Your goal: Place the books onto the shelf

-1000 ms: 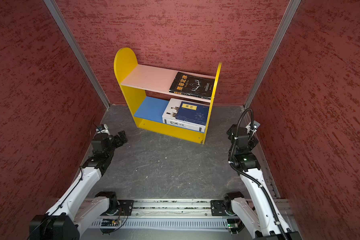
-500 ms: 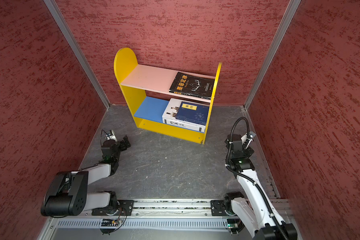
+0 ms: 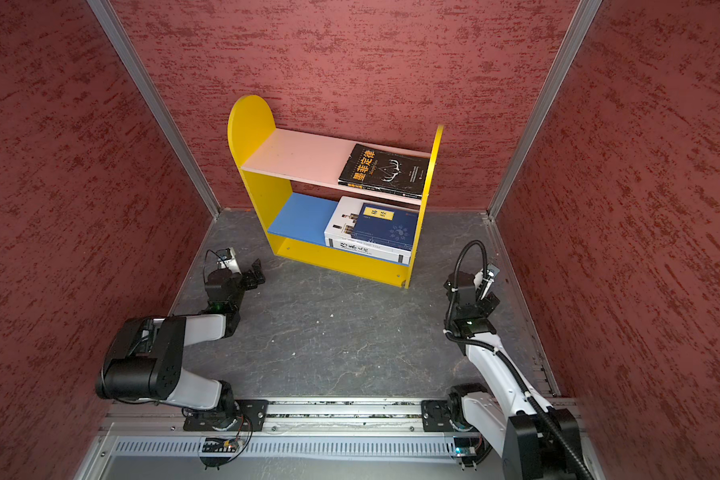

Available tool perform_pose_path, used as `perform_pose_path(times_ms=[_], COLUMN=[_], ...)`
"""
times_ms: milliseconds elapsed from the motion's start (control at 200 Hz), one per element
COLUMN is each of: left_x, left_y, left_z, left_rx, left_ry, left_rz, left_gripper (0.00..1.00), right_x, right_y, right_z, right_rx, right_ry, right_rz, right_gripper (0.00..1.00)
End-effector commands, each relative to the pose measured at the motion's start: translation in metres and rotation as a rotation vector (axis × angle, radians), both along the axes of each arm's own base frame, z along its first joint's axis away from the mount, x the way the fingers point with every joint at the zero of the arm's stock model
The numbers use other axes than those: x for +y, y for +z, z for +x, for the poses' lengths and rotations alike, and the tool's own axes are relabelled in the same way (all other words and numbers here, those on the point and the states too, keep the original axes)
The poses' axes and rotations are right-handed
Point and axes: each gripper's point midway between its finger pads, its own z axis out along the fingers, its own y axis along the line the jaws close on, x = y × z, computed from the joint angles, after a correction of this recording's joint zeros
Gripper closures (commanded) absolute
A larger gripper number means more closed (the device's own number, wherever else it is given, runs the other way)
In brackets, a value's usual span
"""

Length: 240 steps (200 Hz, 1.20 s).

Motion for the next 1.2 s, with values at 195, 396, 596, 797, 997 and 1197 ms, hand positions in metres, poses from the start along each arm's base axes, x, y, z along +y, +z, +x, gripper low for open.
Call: perform_pose_path(times_ms=[195,396,596,797,997,1197], left_x=[-0.003,-0.003,-0.004,-0.004,-0.004,-0.004], left_y=[0.001,0.001,0.0,0.0,0.001,0.001], left_z=[0.002,0.002,0.002,0.002,0.002,0.002], left_rx=[0.001,-0.001,0.001,0.001,0.001,0.001], left_ry=[-0.022,-0.023,-0.023,-0.024,-0.023,-0.023], left_rz=[0.015,0.016,0.016,0.016,0.015,0.016], left_gripper=[0.01,0.01,0.01,0.01,0.01,0.0], right_x=[0.003,0.011,0.017,0.02,0.022,0.018], right_y=[0.01,0.01,0.009,-0.003,-0.008,-0.018], right_z=[0.04,0.046,0.055,0.062,0.065,0.07], right_rx=[-0.069,-0.203,-0.263,-0.263,-0.261,-0.251], right_ry=[0.101,0.177,0.255,0.299,0.349,0.358], right_rz=[-0.218,-0.269,-0.278,-0.272,-0.241,-0.211], right_gripper=[0.01,0.01,0.01,0.01,0.01,0.01])
